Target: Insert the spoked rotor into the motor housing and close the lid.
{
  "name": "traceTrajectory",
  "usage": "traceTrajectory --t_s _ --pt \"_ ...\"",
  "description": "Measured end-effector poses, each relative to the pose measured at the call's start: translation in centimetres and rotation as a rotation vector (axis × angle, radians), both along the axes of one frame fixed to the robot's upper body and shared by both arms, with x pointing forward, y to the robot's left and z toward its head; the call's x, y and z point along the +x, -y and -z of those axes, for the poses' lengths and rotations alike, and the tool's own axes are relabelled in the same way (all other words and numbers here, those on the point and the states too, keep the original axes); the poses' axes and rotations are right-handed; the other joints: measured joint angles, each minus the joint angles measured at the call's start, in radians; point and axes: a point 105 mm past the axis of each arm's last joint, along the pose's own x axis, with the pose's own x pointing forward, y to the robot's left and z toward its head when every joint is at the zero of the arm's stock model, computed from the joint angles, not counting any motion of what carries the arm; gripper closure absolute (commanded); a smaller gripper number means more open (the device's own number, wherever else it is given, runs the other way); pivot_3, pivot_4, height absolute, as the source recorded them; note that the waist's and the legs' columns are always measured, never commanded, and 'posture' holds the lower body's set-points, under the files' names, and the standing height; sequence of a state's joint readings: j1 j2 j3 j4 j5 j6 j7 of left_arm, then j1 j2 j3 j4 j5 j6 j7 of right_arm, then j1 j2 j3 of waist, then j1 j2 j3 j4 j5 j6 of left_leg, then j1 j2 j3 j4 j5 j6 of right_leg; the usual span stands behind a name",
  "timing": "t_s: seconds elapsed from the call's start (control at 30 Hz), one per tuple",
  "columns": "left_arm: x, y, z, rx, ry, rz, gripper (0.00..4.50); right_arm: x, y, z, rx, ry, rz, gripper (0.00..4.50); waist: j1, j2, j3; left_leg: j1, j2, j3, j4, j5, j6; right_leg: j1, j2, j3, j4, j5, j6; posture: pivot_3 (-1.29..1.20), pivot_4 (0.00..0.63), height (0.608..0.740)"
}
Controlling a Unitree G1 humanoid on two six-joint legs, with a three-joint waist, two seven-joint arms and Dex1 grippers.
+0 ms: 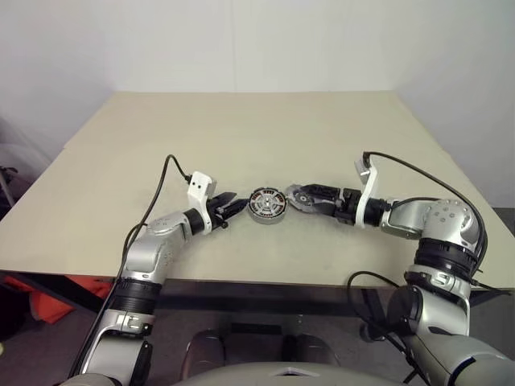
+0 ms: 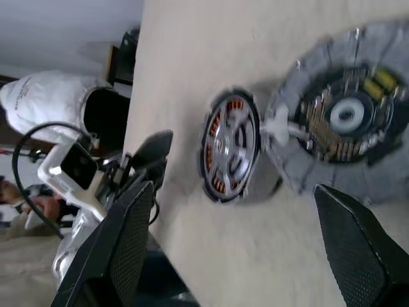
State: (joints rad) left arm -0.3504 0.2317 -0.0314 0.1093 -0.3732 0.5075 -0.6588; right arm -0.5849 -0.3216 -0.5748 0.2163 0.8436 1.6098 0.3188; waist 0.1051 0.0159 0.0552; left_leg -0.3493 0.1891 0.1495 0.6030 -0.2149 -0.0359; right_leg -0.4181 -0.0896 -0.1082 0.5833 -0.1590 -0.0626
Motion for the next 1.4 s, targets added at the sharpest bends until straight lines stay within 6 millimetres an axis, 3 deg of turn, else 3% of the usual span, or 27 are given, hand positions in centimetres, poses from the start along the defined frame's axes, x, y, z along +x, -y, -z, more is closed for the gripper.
traceTrajectory --t_s 0.6,1.13,1.4 --pt "0.0 -0.2 0.0 0.007 -0.001 0.002 2.1 -0.8 0.1 2.0 -0.054 -0.087 0.042 0.01 0.001 0.0 0.0 -0.002 0.0 0.0 -0.006 0.0 0.0 0.0 0.0 -0.002 -0.008 0.0 0.001 0.0 0.0 0.74" --pt "0.0 -0.5 0.1 0.025 0.0 0.0 2.1 3.0 0.1 2.5 -0.05 -0.034 0.259 0.01 -0.003 0.0 0.0 0.0 0.0 0.0 -0.006 0.0 0.0 0.004 0.0 -0.002 -0.011 0.001 0.003 0.0 0.0 0.74" --pt "0.0 -0.5 0.1 0.031 0.0 0.003 2.1 4.2 -0.9 1.8 -0.028 0.013 0.282 0.01 -0.007 0.0 0.0 0.0 0.0 0.0 -0.007 0.001 0.0 0.003 0.0 -0.002 -0.011 0.001 0.003 0.0 0.0 0.74"
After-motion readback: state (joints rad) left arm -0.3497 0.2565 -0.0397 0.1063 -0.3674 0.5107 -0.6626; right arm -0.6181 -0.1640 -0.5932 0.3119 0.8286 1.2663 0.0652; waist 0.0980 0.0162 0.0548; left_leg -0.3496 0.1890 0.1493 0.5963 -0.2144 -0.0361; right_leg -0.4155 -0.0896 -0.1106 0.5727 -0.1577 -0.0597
